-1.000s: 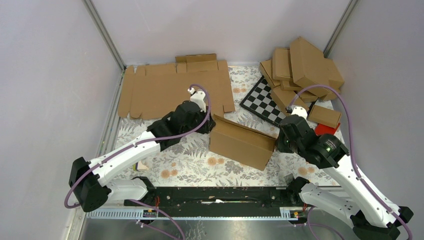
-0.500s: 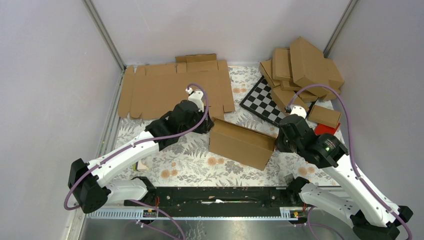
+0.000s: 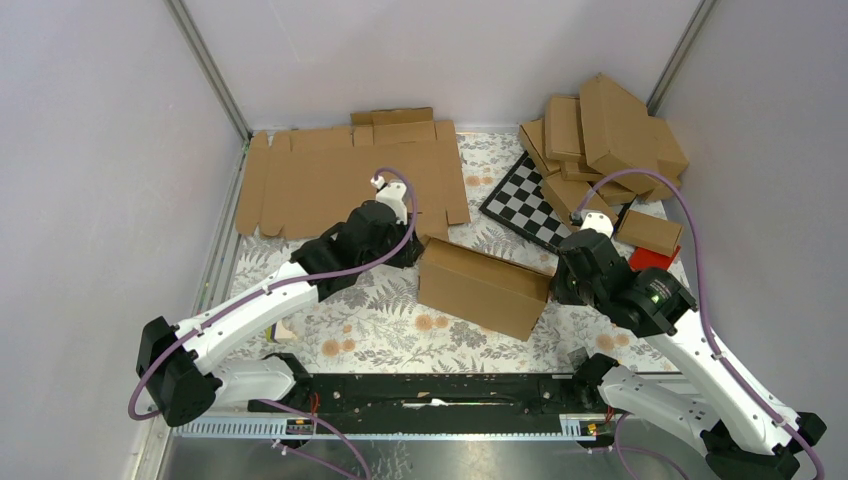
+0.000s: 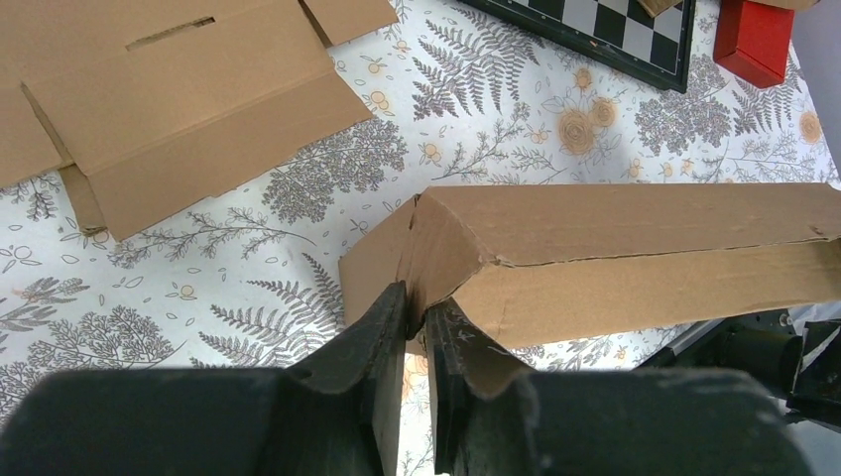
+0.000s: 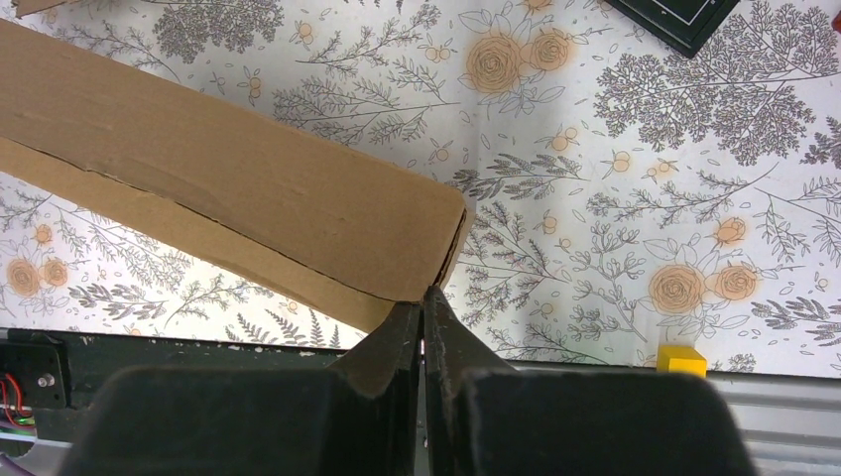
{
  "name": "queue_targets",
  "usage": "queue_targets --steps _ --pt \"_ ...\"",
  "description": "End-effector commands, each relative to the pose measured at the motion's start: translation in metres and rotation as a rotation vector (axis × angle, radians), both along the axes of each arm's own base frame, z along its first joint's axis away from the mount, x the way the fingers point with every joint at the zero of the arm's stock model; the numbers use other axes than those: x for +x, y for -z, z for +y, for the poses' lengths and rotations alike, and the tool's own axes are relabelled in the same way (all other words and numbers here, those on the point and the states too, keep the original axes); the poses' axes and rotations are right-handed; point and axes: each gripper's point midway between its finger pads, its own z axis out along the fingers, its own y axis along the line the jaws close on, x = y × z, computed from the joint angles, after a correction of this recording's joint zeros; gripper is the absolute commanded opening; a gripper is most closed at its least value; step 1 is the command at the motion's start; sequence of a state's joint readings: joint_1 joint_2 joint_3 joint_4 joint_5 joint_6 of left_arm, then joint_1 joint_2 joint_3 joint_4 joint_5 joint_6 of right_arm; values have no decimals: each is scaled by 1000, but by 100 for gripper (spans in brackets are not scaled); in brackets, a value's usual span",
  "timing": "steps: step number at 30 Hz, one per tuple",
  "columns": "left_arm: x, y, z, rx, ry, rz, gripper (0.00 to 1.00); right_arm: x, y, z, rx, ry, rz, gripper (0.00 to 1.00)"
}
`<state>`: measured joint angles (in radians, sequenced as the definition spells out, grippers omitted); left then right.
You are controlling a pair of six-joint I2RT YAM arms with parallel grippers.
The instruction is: Fold the paper box
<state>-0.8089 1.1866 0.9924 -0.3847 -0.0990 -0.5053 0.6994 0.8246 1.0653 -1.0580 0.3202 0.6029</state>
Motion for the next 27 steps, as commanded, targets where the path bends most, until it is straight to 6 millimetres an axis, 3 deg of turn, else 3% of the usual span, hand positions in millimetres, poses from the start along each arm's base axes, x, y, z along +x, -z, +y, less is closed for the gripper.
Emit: queue_targets --steps 1,13,21,23,24,27 --pt "15 -12 1 -19 -37 -57 16 -10 12 1 -5 -19 59 0" --pt "21 -8 5 1 -35 -45 16 -11 13 0 -6 -18 61 0" --pt "20 -5 3 3 -21 -32 22 -10 14 0 -9 -18 61 0" --pt "21 -4 3 5 -20 -30 13 -11 13 0 -6 -19 61 0" --pt "21 -4 2 5 -19 -30 4 -11 13 0 -6 -19 60 0" --pt "21 -8 2 1 -20 -35 0 -11 13 -1 -6 -20 56 0"
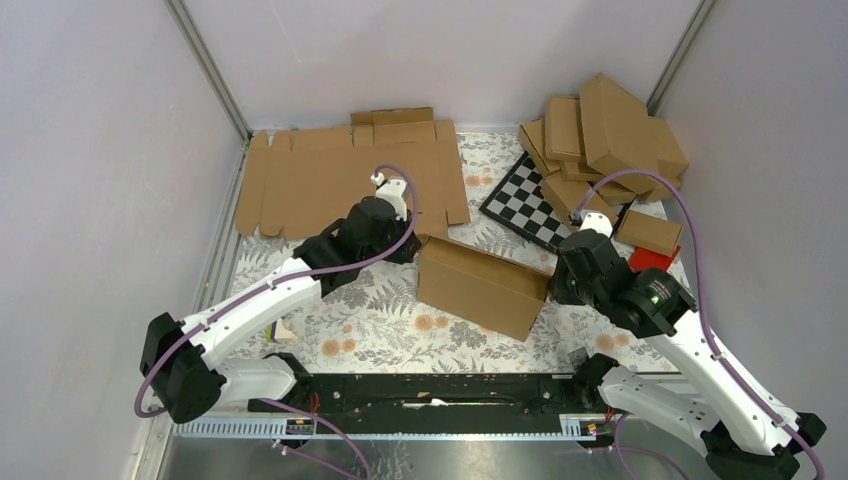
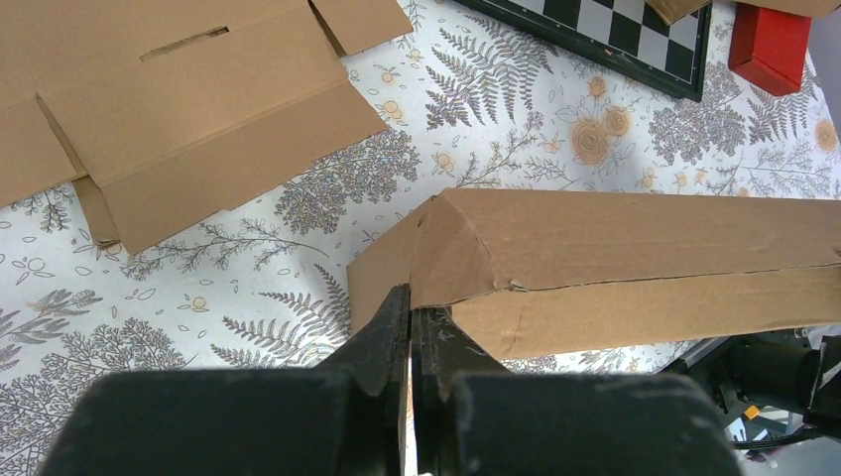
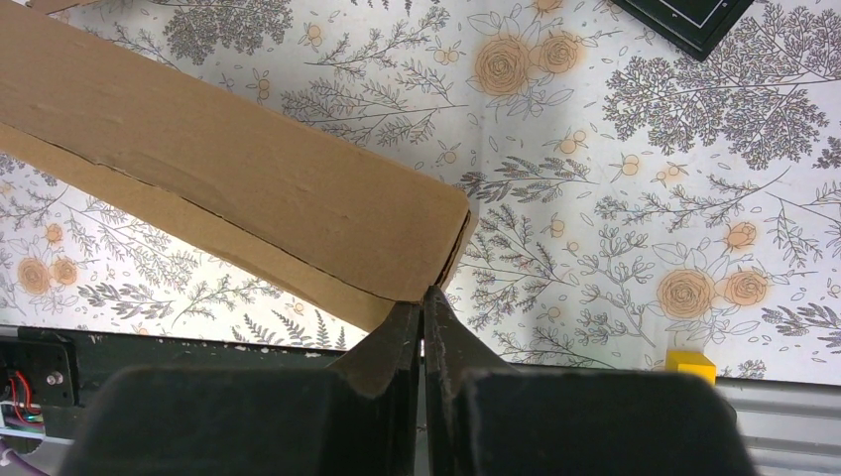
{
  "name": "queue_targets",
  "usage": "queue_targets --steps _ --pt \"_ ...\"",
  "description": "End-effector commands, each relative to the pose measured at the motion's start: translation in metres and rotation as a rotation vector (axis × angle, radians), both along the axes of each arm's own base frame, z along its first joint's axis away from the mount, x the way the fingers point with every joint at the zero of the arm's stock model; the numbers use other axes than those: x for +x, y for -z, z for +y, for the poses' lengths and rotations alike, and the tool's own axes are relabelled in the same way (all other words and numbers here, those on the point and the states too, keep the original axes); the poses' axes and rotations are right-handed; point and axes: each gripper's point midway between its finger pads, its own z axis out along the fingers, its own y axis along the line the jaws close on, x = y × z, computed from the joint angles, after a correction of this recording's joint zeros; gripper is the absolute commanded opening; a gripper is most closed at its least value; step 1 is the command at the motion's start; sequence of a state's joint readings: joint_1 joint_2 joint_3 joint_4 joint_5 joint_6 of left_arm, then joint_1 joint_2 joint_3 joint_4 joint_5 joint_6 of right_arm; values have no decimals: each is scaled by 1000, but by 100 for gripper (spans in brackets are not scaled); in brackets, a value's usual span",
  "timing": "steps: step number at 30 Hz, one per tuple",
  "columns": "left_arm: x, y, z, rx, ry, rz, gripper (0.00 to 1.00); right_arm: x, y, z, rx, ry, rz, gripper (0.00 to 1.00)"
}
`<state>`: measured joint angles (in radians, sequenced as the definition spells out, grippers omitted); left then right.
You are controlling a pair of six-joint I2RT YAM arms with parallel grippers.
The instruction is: Fold the paper box
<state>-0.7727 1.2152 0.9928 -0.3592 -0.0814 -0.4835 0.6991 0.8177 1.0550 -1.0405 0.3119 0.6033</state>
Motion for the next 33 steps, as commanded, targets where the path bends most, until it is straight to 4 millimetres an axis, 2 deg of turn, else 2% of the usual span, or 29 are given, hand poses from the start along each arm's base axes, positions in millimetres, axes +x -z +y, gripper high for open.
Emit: queue_targets --steps 1,5,9,17,25,33 --pt "8 -16 -1 -10 -8 -34 0 -11 12 -3 -19 -15 62 0" --pt "7 -35 -6 -24 21 -42 0 -11 12 -2 -24 -22 64 0" --pt "3 -43 -11 -43 71 5 0 -11 14 -1 -40 -41 76 0" --pt "0 -42 -22 -88 83 122 0 -7 11 2 -34 -53 62 0" --pt "12 -48 -19 -98 43 211 0 -4 14 3 -62 -86 58 0" --pt "15 -48 -16 -114 33 292 0 3 5 -1 -93 -100 8 0"
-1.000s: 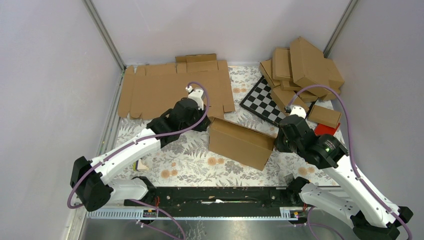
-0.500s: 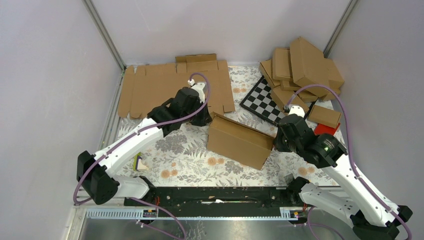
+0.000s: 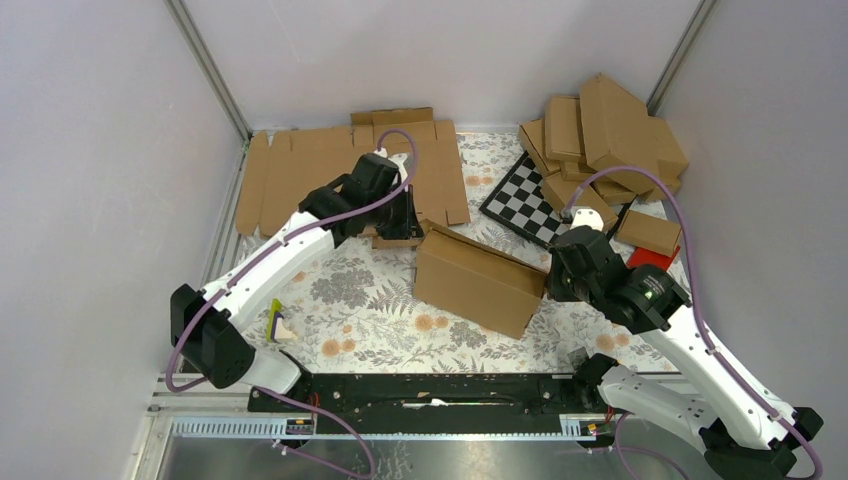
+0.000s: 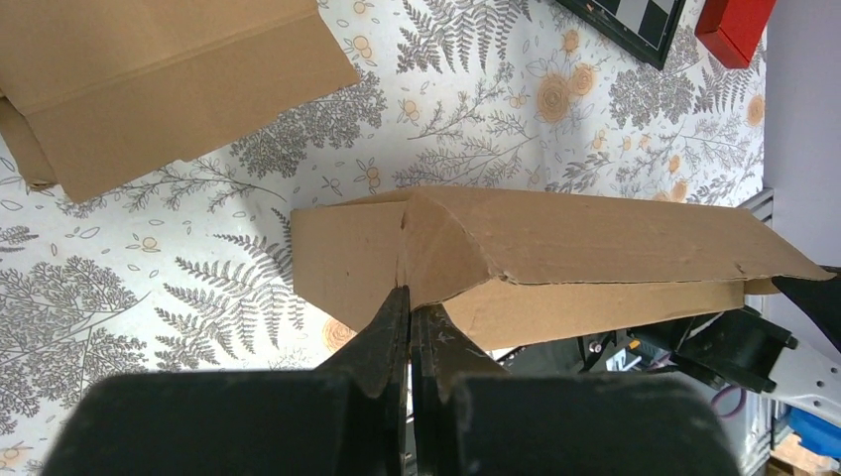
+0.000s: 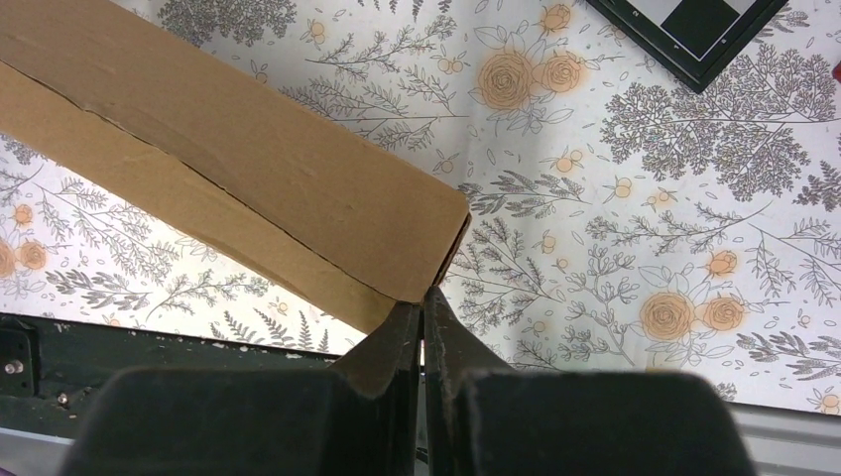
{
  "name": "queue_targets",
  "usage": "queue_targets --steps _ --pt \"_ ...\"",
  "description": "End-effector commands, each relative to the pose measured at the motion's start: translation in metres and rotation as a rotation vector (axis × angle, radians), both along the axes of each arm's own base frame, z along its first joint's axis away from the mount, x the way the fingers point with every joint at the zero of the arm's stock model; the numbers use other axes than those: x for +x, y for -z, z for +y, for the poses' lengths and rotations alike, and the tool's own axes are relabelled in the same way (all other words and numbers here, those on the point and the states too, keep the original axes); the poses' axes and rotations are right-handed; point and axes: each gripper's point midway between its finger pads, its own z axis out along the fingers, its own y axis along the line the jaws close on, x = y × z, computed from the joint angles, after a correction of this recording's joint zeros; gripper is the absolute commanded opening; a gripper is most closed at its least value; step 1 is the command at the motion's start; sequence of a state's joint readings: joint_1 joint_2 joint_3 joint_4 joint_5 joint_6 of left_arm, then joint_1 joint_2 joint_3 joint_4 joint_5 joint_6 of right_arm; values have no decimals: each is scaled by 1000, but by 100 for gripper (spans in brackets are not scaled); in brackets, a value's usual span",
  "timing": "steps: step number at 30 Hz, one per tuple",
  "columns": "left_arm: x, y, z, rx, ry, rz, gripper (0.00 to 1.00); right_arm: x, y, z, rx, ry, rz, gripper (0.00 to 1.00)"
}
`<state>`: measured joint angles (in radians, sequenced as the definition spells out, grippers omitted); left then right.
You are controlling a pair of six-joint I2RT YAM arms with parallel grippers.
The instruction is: Fold the paper box
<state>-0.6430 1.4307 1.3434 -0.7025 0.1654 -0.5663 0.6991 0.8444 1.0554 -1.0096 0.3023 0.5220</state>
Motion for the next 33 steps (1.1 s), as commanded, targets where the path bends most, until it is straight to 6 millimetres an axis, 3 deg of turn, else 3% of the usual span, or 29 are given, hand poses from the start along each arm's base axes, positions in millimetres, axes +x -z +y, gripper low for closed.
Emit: queue_targets --steps 1,13,24,33 --pt "4 -29 -10 -88 9 -5 0 -3 3 -5 -48 -34 16 0" --pt "7 -34 -6 -163 15 97 0 -4 7 0 -29 -49 21 0" --pt "-2 -12 8 -110 -3 117 0 -3 4 0 -24 -52 9 0" --pt "-25 -2 9 -119 -73 -53 0 2 2 0 -23 -39 -9 0"
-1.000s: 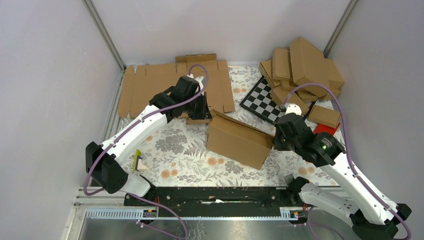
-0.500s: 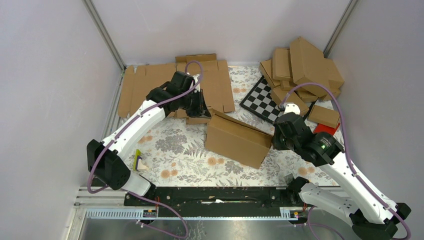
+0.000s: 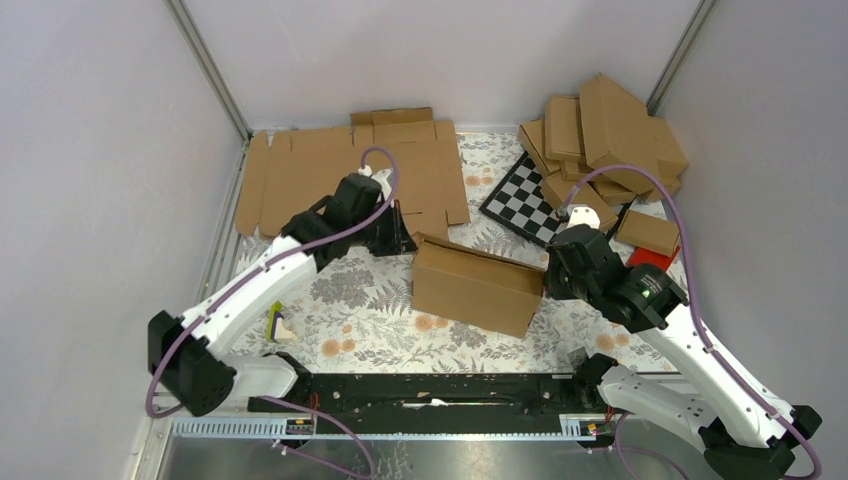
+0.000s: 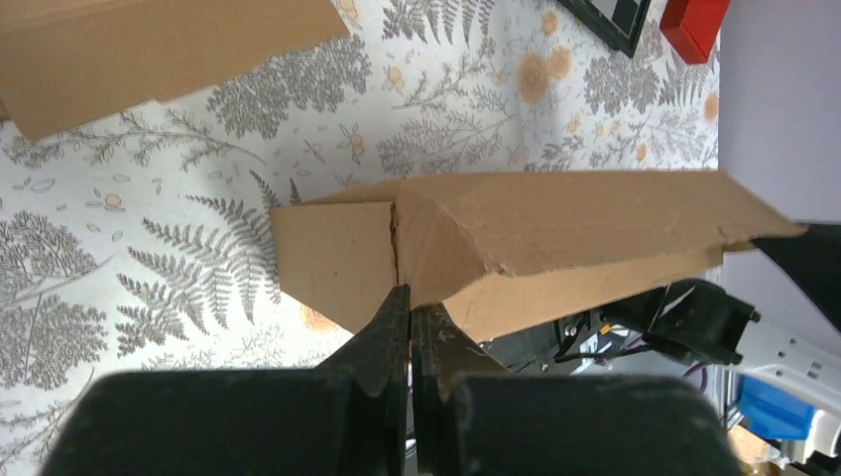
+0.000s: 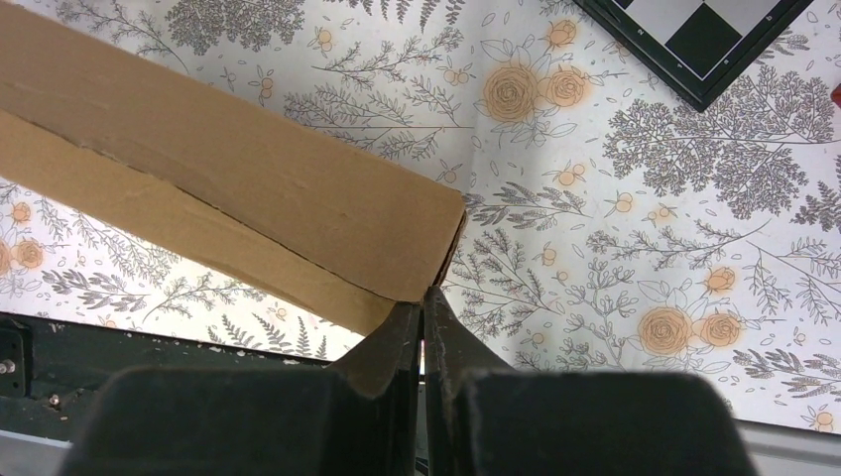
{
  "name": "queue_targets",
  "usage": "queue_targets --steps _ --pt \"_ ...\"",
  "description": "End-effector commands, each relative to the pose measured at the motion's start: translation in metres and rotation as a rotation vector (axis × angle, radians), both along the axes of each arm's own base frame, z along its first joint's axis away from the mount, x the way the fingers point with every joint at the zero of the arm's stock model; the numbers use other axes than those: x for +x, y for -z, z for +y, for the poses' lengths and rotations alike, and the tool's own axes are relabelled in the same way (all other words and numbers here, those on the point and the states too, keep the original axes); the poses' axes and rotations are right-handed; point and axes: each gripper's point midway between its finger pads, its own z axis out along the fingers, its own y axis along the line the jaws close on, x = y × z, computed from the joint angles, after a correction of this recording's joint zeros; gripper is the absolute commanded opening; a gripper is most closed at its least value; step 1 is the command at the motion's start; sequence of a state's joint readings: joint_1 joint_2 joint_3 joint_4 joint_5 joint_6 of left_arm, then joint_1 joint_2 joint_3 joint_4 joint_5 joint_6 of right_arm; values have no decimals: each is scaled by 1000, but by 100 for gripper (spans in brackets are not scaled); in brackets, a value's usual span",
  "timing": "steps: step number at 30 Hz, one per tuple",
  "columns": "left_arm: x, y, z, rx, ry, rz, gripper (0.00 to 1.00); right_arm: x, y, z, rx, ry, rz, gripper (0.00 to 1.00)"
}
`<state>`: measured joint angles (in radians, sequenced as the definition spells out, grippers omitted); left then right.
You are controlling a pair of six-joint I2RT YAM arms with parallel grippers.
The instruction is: Fold the paper box
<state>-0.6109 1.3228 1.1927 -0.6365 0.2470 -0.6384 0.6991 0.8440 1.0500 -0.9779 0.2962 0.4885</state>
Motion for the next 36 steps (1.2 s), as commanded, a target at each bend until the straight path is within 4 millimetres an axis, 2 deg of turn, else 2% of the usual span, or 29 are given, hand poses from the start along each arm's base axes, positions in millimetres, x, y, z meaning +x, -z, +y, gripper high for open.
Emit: queue_targets --steps 1,8,11,15,17,19,20,26,31,36 --pt "-6 -8 -2 -25 -62 -118 0 -2 3 -3 -22 -8 10 0" --pt "-20 -4 -6 -6 -88 -172 0 0 1 -3 -18 -4 -1 0" --pt "-24 -3 -10 14 -94 -203 0 1 -3 4 3 -37 -14 13" --pt "-31 6 -10 66 -109 -225 0 3 -20 3 -6 -81 -66 24" --pt "-35 9 -8 81 -120 -242 0 2 -26 2 -7 -102 -79 36" --pt "-39 16 -5 93 -125 -252 0 -2 -29 6 5 -145 -80 63" --pt "-40 19 -3 93 -128 -253 0 -4 -31 9 14 -173 -79 72" --pt "-45 22 1 80 -119 -255 0 -6 -44 12 -6 -255 -98 98" --pt "-52 24 -5 59 -65 -258 0 -1 -54 16 -29 -307 -122 100" --pt "-59 21 -13 23 -28 -236 0 3 -54 28 -22 -356 -108 100"
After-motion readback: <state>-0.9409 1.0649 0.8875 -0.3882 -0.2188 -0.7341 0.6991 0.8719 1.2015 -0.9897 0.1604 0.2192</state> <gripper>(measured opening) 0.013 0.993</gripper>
